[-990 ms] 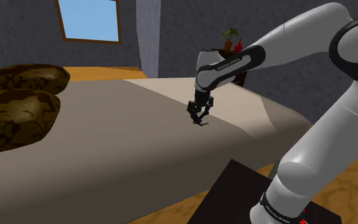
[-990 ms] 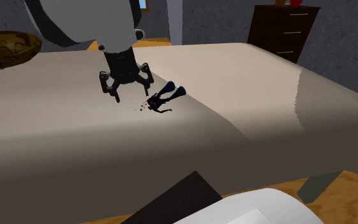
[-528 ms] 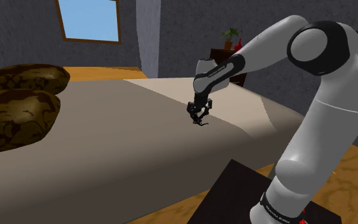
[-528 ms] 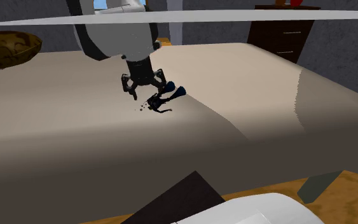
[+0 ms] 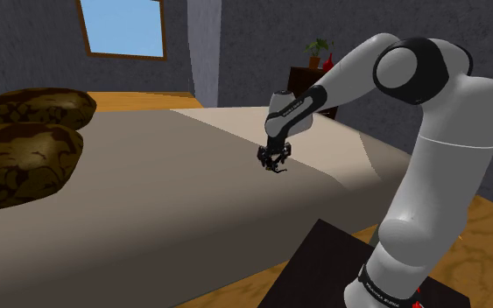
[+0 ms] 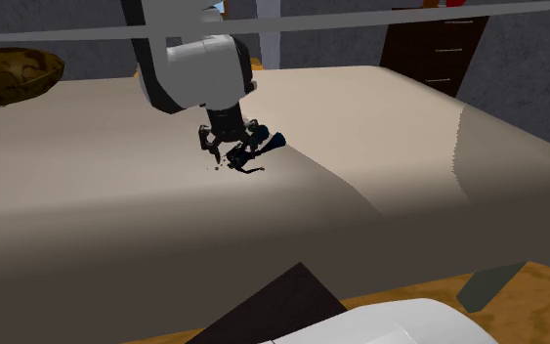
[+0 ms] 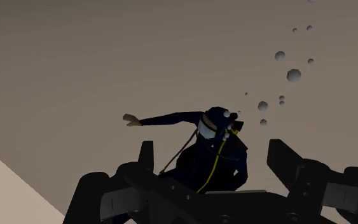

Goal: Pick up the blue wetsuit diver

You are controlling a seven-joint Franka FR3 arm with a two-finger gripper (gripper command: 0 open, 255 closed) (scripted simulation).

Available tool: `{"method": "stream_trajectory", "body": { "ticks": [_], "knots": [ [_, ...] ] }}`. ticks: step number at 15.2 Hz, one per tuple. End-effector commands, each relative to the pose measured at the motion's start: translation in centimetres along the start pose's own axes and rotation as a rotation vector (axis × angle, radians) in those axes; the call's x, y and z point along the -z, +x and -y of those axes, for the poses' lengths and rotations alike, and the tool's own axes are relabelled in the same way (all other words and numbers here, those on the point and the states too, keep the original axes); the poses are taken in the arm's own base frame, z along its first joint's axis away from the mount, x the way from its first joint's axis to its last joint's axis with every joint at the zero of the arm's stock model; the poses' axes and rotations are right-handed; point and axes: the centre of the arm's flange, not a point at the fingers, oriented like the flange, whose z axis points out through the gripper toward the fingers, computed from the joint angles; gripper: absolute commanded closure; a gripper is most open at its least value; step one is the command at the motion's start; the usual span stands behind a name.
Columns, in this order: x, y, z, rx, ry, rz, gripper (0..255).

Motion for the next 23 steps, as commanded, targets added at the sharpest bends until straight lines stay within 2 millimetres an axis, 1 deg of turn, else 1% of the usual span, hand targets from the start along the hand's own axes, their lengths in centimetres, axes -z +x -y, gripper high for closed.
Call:
{"method": "stream_trajectory", "body": {
  "ticks": [1,3,4,13,23],
  "knots": [
    [-1.1,-0.1,0.1,0.0,0.0,-0.001,0],
    [-1.4,-0.1,0.2,0.0,0.0,-0.001,0],
    [-1.5,-0.1,0.2,0.0,0.0,-0.001,255],
    [-1.4,-0.1,0.2,0.0,0.0,-0.001,255],
    [3.8,0.5,-0.4,0.0,0.0,-0.001,255]
  ]
}}
